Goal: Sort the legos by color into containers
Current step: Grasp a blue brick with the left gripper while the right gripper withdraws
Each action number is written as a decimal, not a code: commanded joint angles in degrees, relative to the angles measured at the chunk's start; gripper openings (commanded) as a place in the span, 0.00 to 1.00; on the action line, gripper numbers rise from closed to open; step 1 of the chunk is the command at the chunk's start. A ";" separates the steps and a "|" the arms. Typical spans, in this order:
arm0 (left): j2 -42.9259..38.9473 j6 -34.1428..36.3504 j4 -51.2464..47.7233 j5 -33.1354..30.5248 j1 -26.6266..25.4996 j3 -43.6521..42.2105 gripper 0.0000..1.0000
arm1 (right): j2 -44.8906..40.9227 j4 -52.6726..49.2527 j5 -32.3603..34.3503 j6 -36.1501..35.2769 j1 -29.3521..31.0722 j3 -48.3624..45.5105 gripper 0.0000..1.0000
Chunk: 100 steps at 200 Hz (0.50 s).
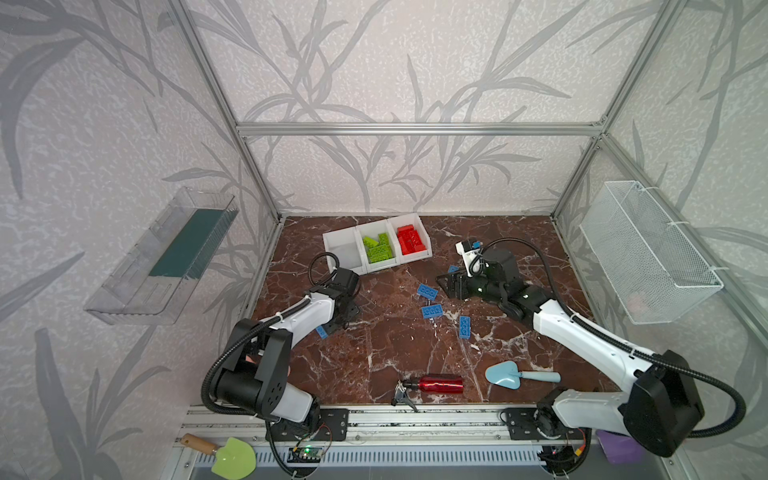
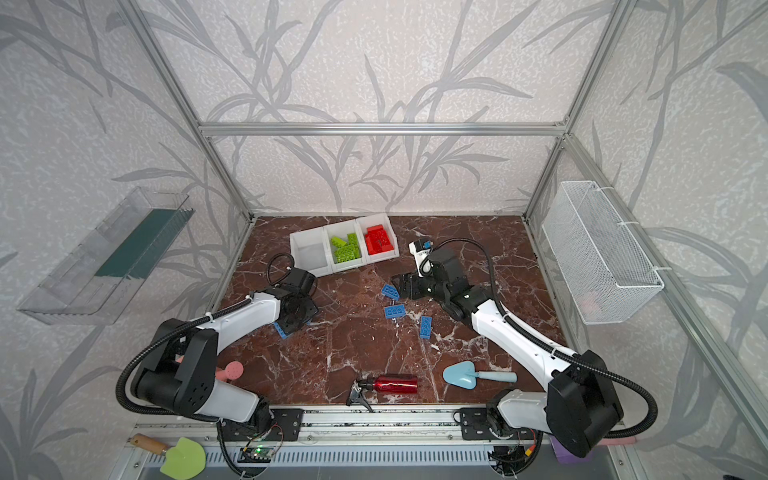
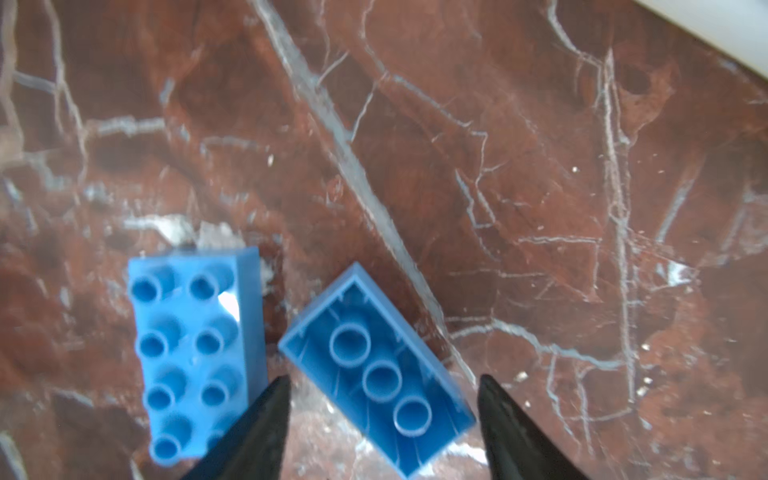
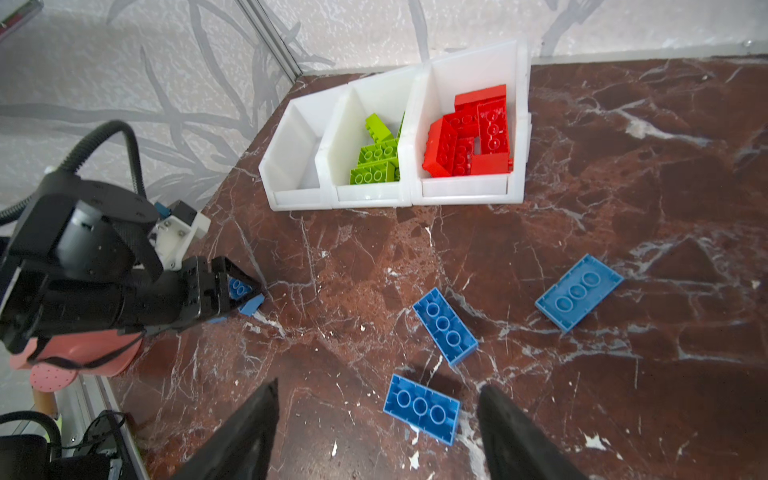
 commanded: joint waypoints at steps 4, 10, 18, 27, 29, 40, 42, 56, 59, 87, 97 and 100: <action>1.59 0.01 -0.38 -0.22 0.90 2.16 0.62 | -4.12 -2.07 0.05 -0.76 -0.05 -3.80 0.76; 1.91 0.03 -0.50 -0.34 0.92 2.45 0.60 | -4.97 -2.18 0.41 -0.93 -0.05 -4.58 0.76; 2.17 0.18 -0.54 -0.75 0.91 2.79 0.57 | -5.89 -2.34 0.72 -1.28 -0.06 -5.59 0.76; 2.58 0.29 -0.84 -1.02 0.90 3.29 0.53 | -6.67 -2.53 1.05 -1.51 -0.11 -6.28 0.76; 2.63 0.37 -0.97 -1.13 0.91 3.38 0.52 | -6.87 -2.57 1.06 -1.58 -0.15 -6.43 0.76; 3.14 0.67 -1.54 -1.44 0.87 4.09 0.48 | -7.46 -2.66 0.98 -1.75 -0.05 -6.89 0.77; 3.23 0.68 -1.65 -1.45 0.91 4.24 0.48 | -7.55 -2.60 0.91 -1.77 -0.04 -6.98 0.77; 3.71 0.77 -2.20 -1.64 0.92 4.98 0.44 | -7.99 -2.51 0.71 -1.78 -0.10 -7.29 0.77; 3.78 0.77 -2.31 -1.60 0.92 5.11 0.43 | -8.06 -2.40 0.56 -1.78 -0.06 -7.37 0.77; 3.81 1.20 -3.36 -1.79 0.83 6.24 0.34 | -8.72 -1.79 0.15 -1.60 -0.07 -7.90 0.76; 3.36 1.42 -4.01 -2.06 0.83 6.68 0.33 | -9.03 -1.77 0.05 -1.52 -0.09 -7.97 0.77; 3.23 1.52 -4.23 -2.10 0.83 6.81 0.33 | -9.16 -1.77 0.09 -1.51 -0.09 -8.03 0.77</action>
